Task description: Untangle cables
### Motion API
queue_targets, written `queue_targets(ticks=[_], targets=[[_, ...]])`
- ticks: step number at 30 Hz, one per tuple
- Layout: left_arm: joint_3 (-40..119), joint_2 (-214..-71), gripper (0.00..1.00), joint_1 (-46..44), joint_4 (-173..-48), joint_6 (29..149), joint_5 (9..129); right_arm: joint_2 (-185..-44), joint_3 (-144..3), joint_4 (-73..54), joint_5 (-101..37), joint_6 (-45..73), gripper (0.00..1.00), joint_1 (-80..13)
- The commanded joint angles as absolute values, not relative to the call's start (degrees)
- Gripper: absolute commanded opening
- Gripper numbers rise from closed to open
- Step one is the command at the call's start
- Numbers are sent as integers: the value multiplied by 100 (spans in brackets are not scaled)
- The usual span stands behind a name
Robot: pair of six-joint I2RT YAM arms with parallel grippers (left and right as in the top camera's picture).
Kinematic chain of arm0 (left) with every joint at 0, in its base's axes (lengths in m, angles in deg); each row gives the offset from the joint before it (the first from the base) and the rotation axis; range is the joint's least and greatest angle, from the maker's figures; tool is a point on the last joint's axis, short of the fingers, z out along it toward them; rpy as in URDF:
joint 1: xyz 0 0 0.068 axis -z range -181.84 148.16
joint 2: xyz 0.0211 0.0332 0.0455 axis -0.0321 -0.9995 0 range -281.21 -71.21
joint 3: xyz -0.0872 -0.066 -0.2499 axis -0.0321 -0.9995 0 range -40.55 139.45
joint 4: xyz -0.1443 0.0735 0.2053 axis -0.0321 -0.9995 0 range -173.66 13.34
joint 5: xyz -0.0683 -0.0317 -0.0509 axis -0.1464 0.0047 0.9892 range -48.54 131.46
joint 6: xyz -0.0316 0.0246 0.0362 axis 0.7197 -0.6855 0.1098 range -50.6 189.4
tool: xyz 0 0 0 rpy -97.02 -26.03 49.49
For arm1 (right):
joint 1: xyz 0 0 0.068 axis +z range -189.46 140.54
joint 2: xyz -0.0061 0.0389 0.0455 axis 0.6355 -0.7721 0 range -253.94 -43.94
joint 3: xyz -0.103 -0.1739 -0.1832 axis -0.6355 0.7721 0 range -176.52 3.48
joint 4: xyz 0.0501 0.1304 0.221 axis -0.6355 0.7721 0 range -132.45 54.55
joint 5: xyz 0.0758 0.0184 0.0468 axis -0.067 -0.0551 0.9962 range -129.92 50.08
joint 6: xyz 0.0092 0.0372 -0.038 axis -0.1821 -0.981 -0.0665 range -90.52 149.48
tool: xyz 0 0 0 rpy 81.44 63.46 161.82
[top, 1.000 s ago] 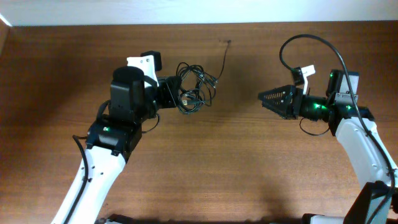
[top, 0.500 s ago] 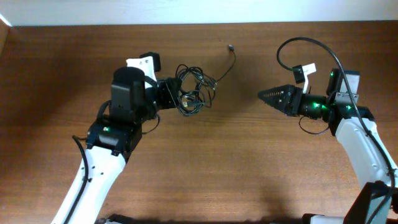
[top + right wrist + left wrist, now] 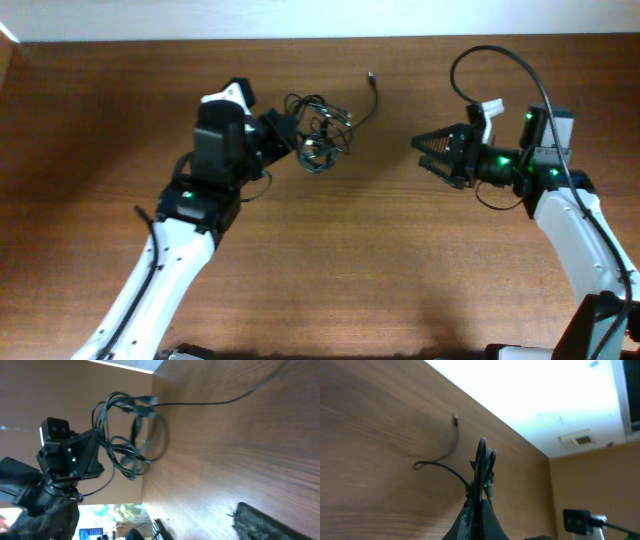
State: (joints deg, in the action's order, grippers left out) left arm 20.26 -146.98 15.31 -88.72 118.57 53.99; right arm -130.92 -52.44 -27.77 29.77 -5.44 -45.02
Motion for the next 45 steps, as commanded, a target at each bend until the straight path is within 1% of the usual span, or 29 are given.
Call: queue_targets(ticks=[1,5,8,14,18,20,22,24,26,29,38,41,43,45], targets=[[2109,-14890,0,1869,-8509,11975,5412,-13123,-5268,-3107,2979,-1741,88,-4146],[2109,-14901,0,2095,-8249,11975,5397,-13123,-5268,-3181,2542,-2515,87,-3814],[2109,-14905,0,2112,-8244,11975,5360,-13123,-5268,-3184,2210,-2992,81,-3597],[2109,-14905,0,2119,-8185,12113,5377,-13123,-5268,-3201,1810,-3615,63,-3348],[2109,-14905,0,2258,-8135,12128,5382,-13123,-5268,-3203,1631,-4183,59,-3223],[2109,-14905,0,2333,-8076,12194,5364,-13123,-5268,-3203,1495,-4373,54,-3156],[2109,-14905,0,2370,-8072,12329,5364,-13123,-5268,-3203,1353,-4456,50,-3119],[2109,-14905,0,2390,-8074,12384,5364,-13123,-5268,-3206,1287,-4476,44,-3116],[2109,-14905,0,2390,-8080,12384,5368,-13123,-5268,-3203,1191,-4495,36,-3121],[2109,-14905,0,2390,-8100,12384,5410,-13123,-5268,-3206,1040,-4498,29,-3121],[2109,-14905,0,2405,-8120,12388,5414,-13123,-5268,-3245,929,-4799,31,-3119],[2109,-14905,0,2422,-8118,12576,5410,-13123,-5268,-3247,929,-4906,31,-3116],[2109,-14905,0,2471,-8096,12576,5408,-13123,-5268,-3245,929,-4904,35,-3116],[2109,-14905,0,2475,-8096,12576,5406,-13123,-5268,-3245,929,-4902,36,-3116]])
